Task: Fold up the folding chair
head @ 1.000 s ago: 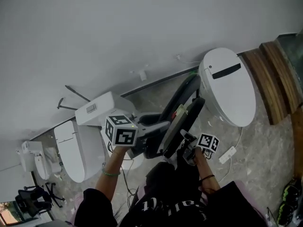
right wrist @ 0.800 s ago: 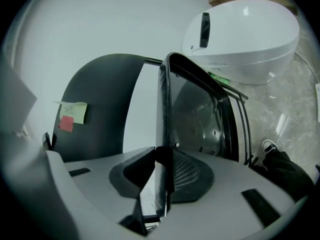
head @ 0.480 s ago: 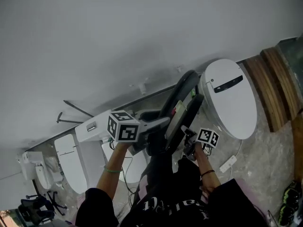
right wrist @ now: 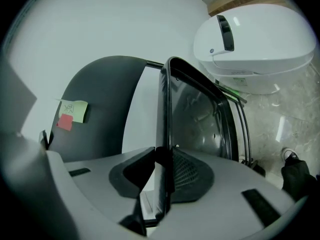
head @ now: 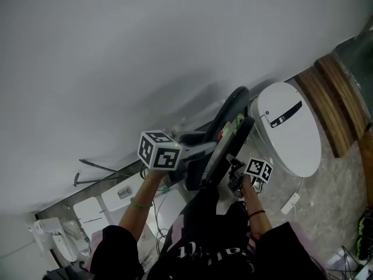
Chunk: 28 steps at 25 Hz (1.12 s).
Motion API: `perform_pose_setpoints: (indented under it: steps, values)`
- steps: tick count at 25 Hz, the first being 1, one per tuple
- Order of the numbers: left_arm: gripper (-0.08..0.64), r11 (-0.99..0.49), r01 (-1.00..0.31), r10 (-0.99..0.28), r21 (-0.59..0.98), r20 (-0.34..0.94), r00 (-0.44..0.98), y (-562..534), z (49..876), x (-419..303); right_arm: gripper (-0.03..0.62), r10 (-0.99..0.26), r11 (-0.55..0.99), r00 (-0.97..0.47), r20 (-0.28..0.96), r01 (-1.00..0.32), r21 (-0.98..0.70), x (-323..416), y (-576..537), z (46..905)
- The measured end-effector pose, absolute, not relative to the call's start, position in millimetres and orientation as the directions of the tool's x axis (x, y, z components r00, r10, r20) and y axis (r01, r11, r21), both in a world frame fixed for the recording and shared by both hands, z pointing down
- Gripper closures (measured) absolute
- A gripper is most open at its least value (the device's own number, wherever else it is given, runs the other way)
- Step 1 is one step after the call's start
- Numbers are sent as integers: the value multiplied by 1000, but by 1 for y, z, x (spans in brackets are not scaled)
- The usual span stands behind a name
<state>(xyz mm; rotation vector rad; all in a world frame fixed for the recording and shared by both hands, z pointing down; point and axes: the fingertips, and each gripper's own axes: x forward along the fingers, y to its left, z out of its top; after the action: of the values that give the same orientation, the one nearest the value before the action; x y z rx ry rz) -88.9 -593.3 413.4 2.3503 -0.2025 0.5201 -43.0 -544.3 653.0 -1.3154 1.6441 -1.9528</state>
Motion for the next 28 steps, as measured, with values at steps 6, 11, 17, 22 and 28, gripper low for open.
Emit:
perform_pose_setpoints:
  steps: [6, 11, 17, 22, 28]
  values:
    - [410, -755, -268, 26, 599, 435, 900, -650, 419, -111, 508, -725, -336, -504, 469, -336, -880, -63, -605, 658]
    - [411, -789, -264, 46, 555, 482, 875, -698, 421, -123, 508, -746, -350, -483, 457, -299, -888, -79, -650, 659]
    - [431, -787, -344, -23, 512, 533, 846, -744, 429, -151, 508, -742, -350, -509, 436, -261, -900, -111, -683, 664]
    - [434, -797, -414, -111, 440, 567, 816, -775, 438, -177, 508, -726, -341, -539, 427, -257, -904, -133, -705, 669]
    - [434, -829, -472, -202, 300, 627, 753, -791, 444, -187, 509, -719, -316, -558, 415, -270, -909, -141, -717, 670]
